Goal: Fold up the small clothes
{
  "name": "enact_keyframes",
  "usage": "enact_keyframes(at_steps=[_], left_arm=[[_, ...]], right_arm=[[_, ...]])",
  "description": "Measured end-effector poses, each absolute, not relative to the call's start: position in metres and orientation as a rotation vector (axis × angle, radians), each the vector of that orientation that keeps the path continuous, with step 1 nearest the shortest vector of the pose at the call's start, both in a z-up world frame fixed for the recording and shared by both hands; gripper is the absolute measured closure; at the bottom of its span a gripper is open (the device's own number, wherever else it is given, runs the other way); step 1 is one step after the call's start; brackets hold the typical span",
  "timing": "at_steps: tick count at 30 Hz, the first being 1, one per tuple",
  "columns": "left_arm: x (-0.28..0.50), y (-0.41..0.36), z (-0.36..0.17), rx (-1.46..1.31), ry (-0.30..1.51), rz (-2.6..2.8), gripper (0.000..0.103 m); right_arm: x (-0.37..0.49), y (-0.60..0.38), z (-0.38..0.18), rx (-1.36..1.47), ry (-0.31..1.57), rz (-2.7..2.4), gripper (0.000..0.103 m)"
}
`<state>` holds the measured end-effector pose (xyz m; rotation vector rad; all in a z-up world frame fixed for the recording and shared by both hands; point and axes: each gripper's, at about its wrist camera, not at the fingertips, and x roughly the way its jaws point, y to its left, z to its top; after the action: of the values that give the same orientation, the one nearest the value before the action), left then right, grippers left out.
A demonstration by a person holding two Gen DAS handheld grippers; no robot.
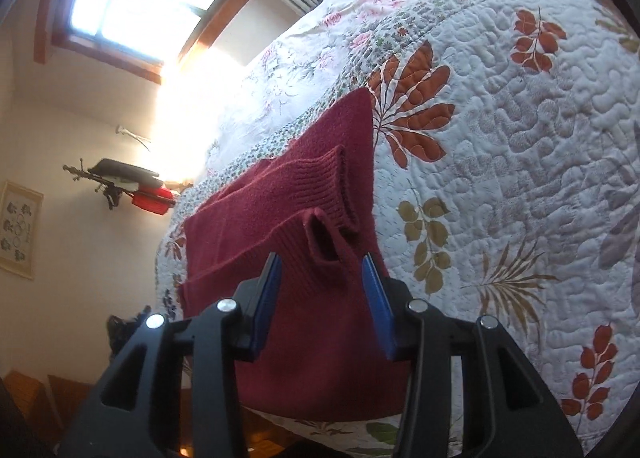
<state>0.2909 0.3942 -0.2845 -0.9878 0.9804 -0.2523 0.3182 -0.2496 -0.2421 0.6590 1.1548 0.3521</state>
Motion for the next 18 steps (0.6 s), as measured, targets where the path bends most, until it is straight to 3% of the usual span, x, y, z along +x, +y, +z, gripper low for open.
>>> enact_keyframes(at_steps=[8, 18], left_arm=[[0.337, 0.357, -0.295, -0.558, 1.185, -0.332, 0.042], [0.351, 0.364, -0.307, -0.529, 1.251, -0.326, 0.039]], right_arm=[[0.322, -0.2, -0.269, 0.414, 1.206, 0.318, 0.048], [0.341, -0.189, -0.279, 0.341, 1.229, 0.314, 0.042]])
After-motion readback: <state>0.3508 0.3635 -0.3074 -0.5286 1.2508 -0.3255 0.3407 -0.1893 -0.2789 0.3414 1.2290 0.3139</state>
